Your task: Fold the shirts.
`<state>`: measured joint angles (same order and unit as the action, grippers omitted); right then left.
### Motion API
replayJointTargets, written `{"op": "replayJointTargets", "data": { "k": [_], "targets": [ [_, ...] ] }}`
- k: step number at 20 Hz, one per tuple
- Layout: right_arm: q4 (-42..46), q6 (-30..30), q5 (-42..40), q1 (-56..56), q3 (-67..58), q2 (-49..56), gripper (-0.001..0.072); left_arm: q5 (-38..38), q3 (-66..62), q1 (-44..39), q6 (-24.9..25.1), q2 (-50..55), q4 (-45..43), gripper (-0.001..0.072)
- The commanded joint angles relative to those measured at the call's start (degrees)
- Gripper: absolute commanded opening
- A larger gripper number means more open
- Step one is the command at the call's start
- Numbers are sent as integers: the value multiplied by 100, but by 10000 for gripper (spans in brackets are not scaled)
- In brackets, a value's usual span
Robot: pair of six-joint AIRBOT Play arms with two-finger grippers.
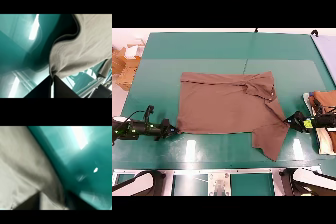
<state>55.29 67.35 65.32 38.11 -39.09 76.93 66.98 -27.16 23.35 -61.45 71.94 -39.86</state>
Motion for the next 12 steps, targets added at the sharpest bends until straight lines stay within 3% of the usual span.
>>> {"op": "replayJointTargets", "data": {
  "k": [1, 2, 5, 7, 10, 12],
  "targets": [
    [-299, -337, -83, -15, -4, 210, 244, 9, -7, 2, -9, -4, 44, 24],
    [-321, -337, -35, -15, -50, 210, 152, 15, -7, 2, -11, -4, 50, 23],
    [-330, -356, 374, -15, -219, 205, 109, 22, -24, 2, -7, -17, 131, 23],
    [-385, -354, 562, -15, -304, 203, 21, 24, -42, 2, -2, -28, 199, 23],
    [-1169, -472, 1012, -15, -581, 197, 21, 442, -339, 2, 46, -146, 396, 23],
    [-2319, -684, 1593, -17, -1003, 92, 21, 977, -883, 4, 42, -459, 800, 23]
  ]
}}
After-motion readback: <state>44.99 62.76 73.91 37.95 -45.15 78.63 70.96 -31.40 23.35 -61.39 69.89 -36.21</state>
